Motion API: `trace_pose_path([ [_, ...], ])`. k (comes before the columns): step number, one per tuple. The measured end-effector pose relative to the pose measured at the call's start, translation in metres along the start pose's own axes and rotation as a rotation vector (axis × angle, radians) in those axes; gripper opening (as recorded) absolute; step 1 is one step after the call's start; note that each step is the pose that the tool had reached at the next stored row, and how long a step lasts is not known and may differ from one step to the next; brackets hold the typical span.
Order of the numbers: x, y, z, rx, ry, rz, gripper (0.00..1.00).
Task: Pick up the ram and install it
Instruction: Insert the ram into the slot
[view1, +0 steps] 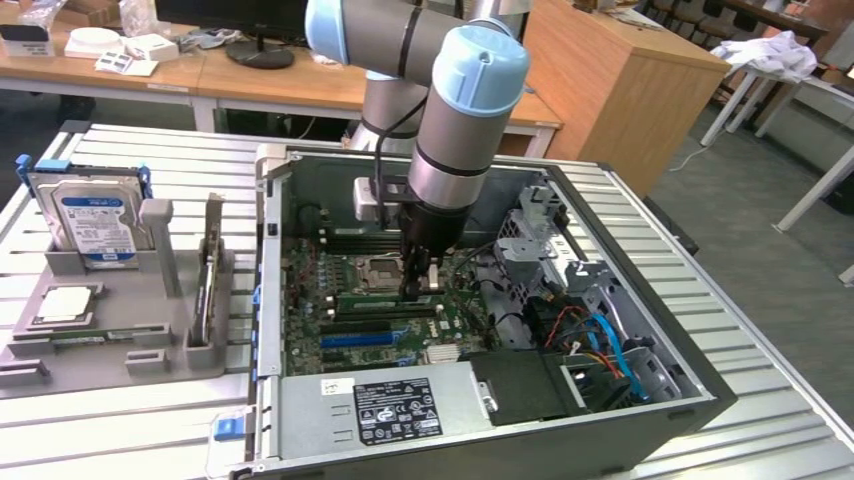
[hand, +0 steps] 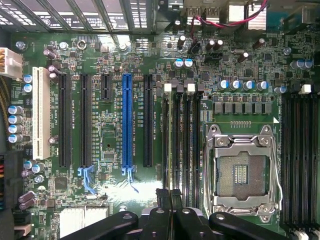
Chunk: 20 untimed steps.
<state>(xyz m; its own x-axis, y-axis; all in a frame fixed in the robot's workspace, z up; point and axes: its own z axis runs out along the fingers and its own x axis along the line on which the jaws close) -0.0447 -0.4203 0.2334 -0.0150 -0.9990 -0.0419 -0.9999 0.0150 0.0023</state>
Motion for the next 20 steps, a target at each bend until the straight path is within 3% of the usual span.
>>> trace_pose_path([
  [20, 0.0002, 0.0004, 0.0020, 0.0000, 0.0001, 0.000, 0.11],
])
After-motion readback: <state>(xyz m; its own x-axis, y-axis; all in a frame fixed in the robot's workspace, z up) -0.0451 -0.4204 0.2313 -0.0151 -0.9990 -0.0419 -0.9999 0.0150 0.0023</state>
